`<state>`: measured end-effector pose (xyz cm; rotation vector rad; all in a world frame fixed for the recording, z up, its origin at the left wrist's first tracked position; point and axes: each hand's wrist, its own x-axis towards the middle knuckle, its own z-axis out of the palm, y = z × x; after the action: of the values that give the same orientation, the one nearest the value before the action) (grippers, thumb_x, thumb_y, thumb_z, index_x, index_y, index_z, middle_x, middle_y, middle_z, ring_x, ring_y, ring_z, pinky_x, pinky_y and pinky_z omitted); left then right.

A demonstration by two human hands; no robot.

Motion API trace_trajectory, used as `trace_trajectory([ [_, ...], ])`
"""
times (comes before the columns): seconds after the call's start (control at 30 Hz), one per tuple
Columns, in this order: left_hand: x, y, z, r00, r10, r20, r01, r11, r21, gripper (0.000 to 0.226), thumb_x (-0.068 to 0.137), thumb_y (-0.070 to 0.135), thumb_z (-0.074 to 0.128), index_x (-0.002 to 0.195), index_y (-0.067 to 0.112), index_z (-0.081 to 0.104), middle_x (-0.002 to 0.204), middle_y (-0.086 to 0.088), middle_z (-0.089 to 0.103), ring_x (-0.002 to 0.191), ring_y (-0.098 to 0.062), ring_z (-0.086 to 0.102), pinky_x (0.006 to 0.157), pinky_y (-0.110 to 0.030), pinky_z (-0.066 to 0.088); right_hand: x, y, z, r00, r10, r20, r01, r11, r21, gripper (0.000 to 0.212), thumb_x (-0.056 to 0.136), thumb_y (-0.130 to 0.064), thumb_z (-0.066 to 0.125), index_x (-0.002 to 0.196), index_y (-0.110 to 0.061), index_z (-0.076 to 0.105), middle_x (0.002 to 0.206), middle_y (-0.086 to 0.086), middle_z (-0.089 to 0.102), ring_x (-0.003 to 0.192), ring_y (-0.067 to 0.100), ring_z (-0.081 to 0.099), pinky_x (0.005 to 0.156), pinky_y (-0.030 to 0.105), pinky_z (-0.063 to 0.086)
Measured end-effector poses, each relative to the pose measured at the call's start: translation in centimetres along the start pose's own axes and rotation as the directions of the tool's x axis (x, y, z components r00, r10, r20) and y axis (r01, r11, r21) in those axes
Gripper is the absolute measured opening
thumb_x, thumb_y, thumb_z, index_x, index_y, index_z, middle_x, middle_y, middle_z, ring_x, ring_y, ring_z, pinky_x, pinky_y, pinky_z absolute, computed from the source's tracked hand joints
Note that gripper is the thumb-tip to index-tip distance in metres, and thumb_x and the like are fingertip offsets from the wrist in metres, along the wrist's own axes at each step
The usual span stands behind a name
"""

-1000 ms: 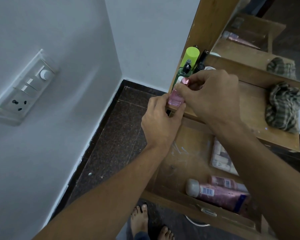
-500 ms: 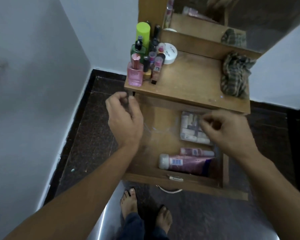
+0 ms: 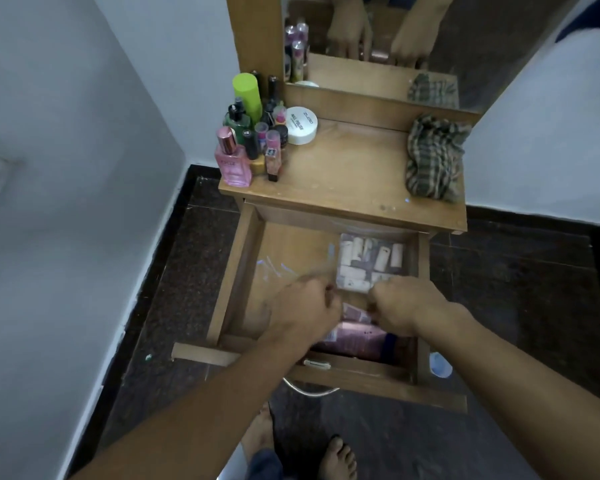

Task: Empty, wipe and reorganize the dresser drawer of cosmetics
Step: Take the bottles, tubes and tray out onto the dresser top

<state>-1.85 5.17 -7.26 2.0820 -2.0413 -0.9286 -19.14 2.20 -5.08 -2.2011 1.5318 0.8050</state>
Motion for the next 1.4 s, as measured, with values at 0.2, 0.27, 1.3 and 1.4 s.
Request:
trace_trajectory([
  [0.2, 0.1, 1.0, 0.6, 0.995, 0.032, 0.095, -0.047, 0.986, 0.162, 0.037, 0.087, 0.051, 0.059, 0.108, 0.023, 0.071, 0.106, -0.005, 0.074, 0.102, -0.029, 0.068, 0.08, -0.035, 0.052, 0.7, 0.1, -0.3, 0.996, -0.063, 0.062, 0.064, 0.998, -0.016, 0.023, 0.085, -0.047, 0.066, 0.083, -0.03, 0.051, 0.093, -0.003, 0.056, 0.087, 0.021, 0.058, 0.073, 0.034, 0.053],
  [0.27, 0.3, 1.1, 0.5, 0.994, 0.022, 0.11, -0.039, 0.987, 0.157, 0.038, 0.083, 0.051, 0.063, 0.109, 0.025, 0.072, 0.105, -0.003, 0.075, 0.102, -0.028, 0.068, 0.08, -0.033, 0.052, 1.0, 0.0, -0.3, 0.996, -0.064, 0.06, 0.065, 0.998, -0.01, 0.03, 0.08, -0.051, 0.065, 0.072, -0.028, 0.048, 0.088, -0.003, 0.056, 0.083, 0.021, 0.058, 0.066, 0.031, 0.05],
  [1.3, 3.5, -0.5, -7.0, 0.699, -0.327, -0.636, -0.065, 0.857, -0.511, 0.054, 0.091, 0.047, 0.071, 0.138, 0.022, 0.059, 0.128, 0.004, 0.056, 0.112, -0.013, 0.057, 0.085, -0.028, 0.048, 2.2, -7.5, -17.5, 0.677, 0.169, -0.716, 0.276, 0.844, 0.46, 0.03, 0.074, -0.045, 0.076, 0.091, -0.021, 0.068, 0.085, -0.002, 0.071, 0.076, 0.026, 0.064, 0.068, 0.044, 0.054],
  [1.4, 3.9, -0.7, -6.8, 0.701, -0.362, -0.614, -0.072, 0.821, -0.566, 0.045, 0.091, 0.05, 0.069, 0.127, 0.023, 0.061, 0.116, 0.007, 0.057, 0.102, -0.015, 0.061, 0.083, -0.039, 0.054, 3.1, -7.9, -17.7, 0.662, 0.159, -0.732, 0.234, 0.884, 0.404, 0.029, 0.076, -0.044, 0.075, 0.094, -0.022, 0.067, 0.088, 0.0, 0.071, 0.081, 0.031, 0.064, 0.067, 0.044, 0.054],
])
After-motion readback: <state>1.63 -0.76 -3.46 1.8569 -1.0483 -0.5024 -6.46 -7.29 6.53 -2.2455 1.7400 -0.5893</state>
